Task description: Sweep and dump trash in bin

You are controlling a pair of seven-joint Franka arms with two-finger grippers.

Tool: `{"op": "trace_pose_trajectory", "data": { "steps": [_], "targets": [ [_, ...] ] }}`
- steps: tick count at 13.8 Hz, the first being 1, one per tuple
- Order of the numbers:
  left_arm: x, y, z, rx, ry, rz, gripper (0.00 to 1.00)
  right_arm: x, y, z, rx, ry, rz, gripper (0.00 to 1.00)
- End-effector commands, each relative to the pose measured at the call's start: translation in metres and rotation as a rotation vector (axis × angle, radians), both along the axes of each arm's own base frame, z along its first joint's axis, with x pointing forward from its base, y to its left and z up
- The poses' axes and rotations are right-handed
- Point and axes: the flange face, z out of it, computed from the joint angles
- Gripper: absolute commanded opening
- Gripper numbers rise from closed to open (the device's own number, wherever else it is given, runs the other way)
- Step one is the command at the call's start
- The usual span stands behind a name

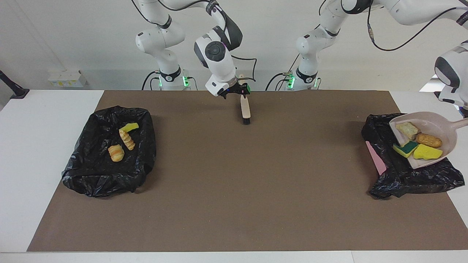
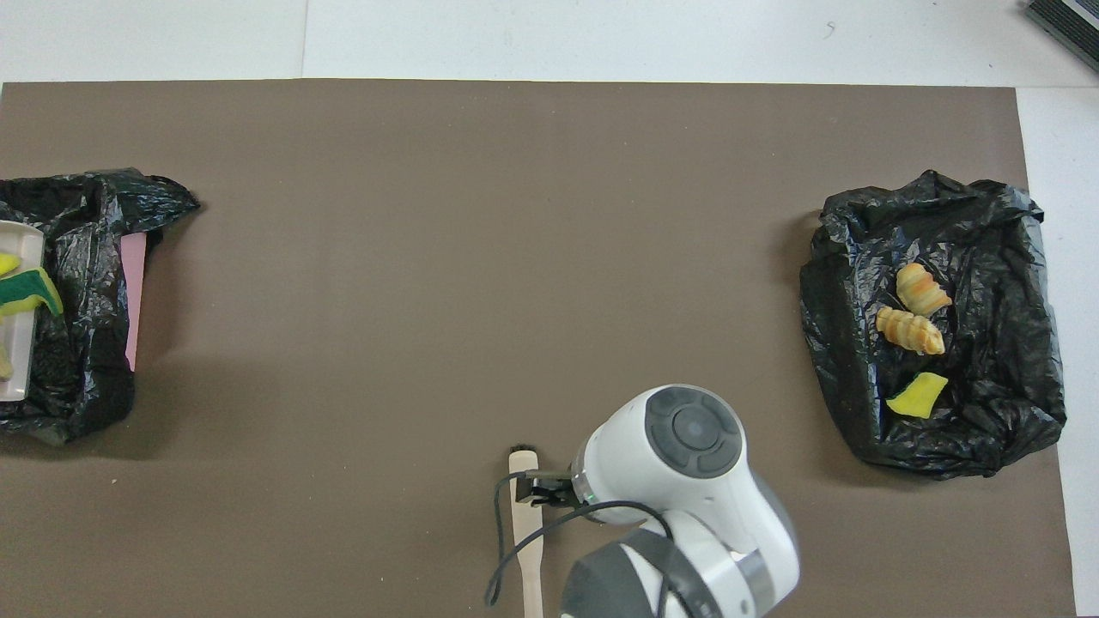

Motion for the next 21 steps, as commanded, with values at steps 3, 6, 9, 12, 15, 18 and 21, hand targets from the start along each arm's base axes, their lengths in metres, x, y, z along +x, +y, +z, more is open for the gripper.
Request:
{"op": "trace_pose_trajectory", "data": {
  "steps": [3, 6, 9, 12, 15, 18, 21],
  "targets": [
    [-0.011, -0.016, 0.042, 0.235, -0.002, -0.09, 0.0, 0.077, -0.077, 0.11, -0.025, -0.105, -0.034, 1.0],
    [-0.015, -0.013, 0.073, 0.312, -0.028, -0.105, 0.0, 0.094, -0.11, 0.162, -0.09, -0.199, -0.048, 1.0],
    [-0.014, -0.019, 0.083, 0.286, -0.072, -0.079, 0.0, 0.107, -0.156, 0.196, -0.141, -0.242, -0.116, 1.0],
    [-0.016, -0.029, 0.075, 0.108, -0.139, 0.024, 0.0, 0.116, -0.172, 0.208, -0.251, -0.273, -0.09, 1.0],
    [-0.01, -0.054, 0.07, -0.073, -0.188, 0.066, 0.0, 0.121, -0.181, 0.212, -0.246, -0.273, -0.081, 1.0],
    [-0.004, -0.08, 0.061, -0.22, -0.209, 0.102, 0.0, 0.121, -0.18, 0.212, -0.234, -0.271, -0.084, 1.0],
    [-0.012, -0.094, 0.049, -0.417, -0.233, 0.279, 0.0, 0.124, -0.192, 0.212, -0.227, -0.267, -0.107, 1.0]
  ]
}}
